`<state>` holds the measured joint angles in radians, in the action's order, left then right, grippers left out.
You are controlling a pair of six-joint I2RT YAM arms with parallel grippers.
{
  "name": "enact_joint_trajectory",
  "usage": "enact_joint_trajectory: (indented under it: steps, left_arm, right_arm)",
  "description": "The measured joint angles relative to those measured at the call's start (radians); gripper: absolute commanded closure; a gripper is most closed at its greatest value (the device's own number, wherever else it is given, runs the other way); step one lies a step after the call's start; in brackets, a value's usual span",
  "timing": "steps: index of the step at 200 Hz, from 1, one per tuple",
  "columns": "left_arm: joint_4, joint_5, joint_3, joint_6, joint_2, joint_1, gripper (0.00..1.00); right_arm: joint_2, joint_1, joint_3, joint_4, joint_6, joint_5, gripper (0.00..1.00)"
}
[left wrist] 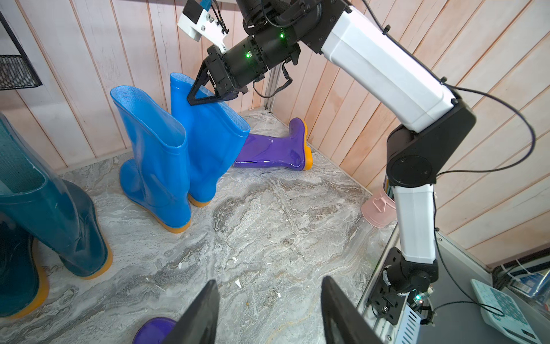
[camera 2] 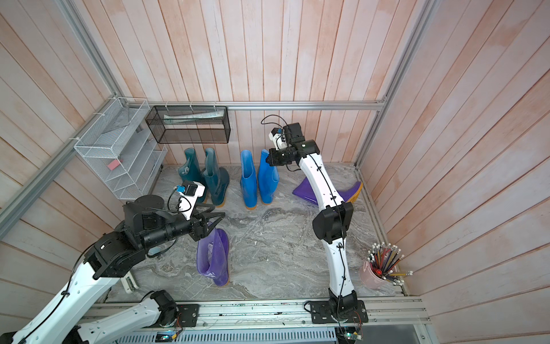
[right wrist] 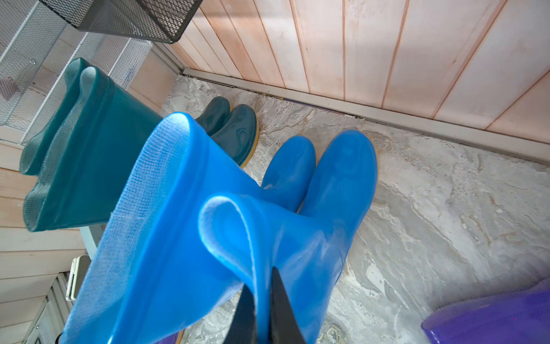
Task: Match and arrange rain boots in pairs
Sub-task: Pair a pair of rain boots at the center of the board.
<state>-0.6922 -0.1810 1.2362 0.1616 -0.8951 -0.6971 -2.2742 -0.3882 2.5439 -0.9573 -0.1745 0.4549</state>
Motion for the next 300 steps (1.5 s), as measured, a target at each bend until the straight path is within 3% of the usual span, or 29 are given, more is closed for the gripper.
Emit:
enact_joint_trajectory:
  steps: [93, 114, 154, 180, 215, 300]
  left_arm:
    - [-0.022, 0.024, 0.0, 0.001, 0.009, 0.0, 0.43]
    - [-0.063, 0.067, 0.03, 0.017, 0.003, 0.0, 0.43]
    - [-0.226, 0.218, 0.232, 0.082, -0.1, 0.0, 0.43]
    - [-0.306, 0.267, 0.263, 0.114, -0.126, 0.0, 0.42]
    - [-0.379, 0.277, 0.273, 0.147, -0.126, 0.0, 0.42]
    - [-0.414, 0.209, 0.279, 0.18, -0.094, 0.0, 0.36]
  right_arm:
    - [-0.003, -0.023, 0.0, 0.01, -0.037, 0.018, 1.0]
    - [-0.003, -0.023, 0.0, 0.013, -0.041, 0.018, 0.9]
    - [-0.003, -0.023, 0.0, 0.034, -0.045, 0.018, 0.76]
    - [-0.003, -0.023, 0.0, 0.049, -0.045, 0.018, 0.69]
    - [-0.003, -0.023, 0.0, 0.058, -0.042, 0.017, 0.6]
    - [0.008, -0.023, -0.004, 0.068, -0.043, 0.014, 0.49]
